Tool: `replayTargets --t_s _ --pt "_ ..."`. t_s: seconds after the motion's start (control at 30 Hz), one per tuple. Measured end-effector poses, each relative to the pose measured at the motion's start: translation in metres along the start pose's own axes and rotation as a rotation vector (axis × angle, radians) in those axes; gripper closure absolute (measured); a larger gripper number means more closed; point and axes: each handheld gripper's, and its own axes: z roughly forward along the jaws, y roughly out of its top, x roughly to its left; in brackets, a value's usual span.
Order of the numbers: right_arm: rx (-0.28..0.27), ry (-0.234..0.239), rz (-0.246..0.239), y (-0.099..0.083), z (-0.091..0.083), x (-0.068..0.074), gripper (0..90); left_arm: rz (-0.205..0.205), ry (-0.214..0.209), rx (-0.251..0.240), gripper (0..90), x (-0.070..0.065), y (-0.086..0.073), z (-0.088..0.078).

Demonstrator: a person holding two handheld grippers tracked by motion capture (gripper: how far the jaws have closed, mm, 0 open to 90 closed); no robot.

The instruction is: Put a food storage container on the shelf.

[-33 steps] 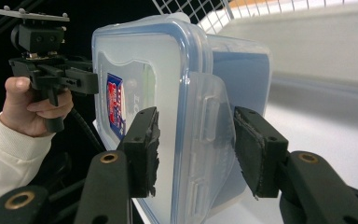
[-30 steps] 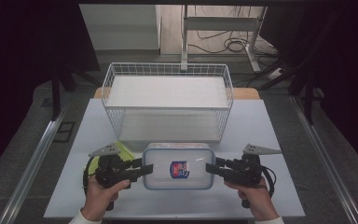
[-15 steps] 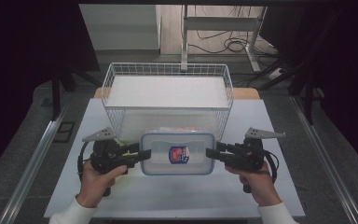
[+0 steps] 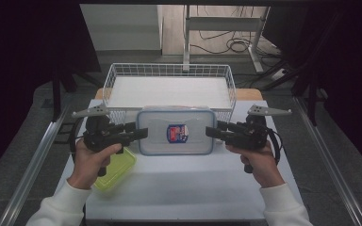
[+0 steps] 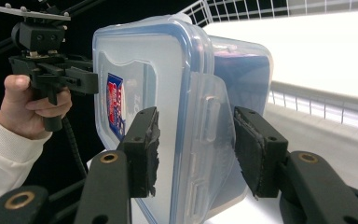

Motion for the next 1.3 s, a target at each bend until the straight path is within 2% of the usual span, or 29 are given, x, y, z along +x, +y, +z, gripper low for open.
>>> replayTargets --t_s 0.23,0.57,0.83,1.13,1.3 --pt "-0.012 -0.012 -0.015 0.022 0.004 -0.002 52.1 0.016 -0.005 -0.01 52.5 0.008 0.021 0.0" --pt "-0.011 -0.017 -0.019 0.036 0.01 -0.006 52.1 0.011 -0.009 -0.021 52.5 0.018 0.032 0.0" --pt "-0.016 -0.018 -0.017 0.052 0.016 -0.017 52.1 0.02 -0.008 -0.019 52.5 0.027 0.051 0.005" --pt "-0.021 -0.018 -0.024 0.069 0.021 -0.02 52.1 0.034 -0.008 -0.02 52.5 0.035 0.069 0.004" --pt "-0.014 -0.017 -0.008 0.08 0.027 -0.024 52.1 0.037 -0.003 -0.024 52.5 0.039 0.077 0.003"
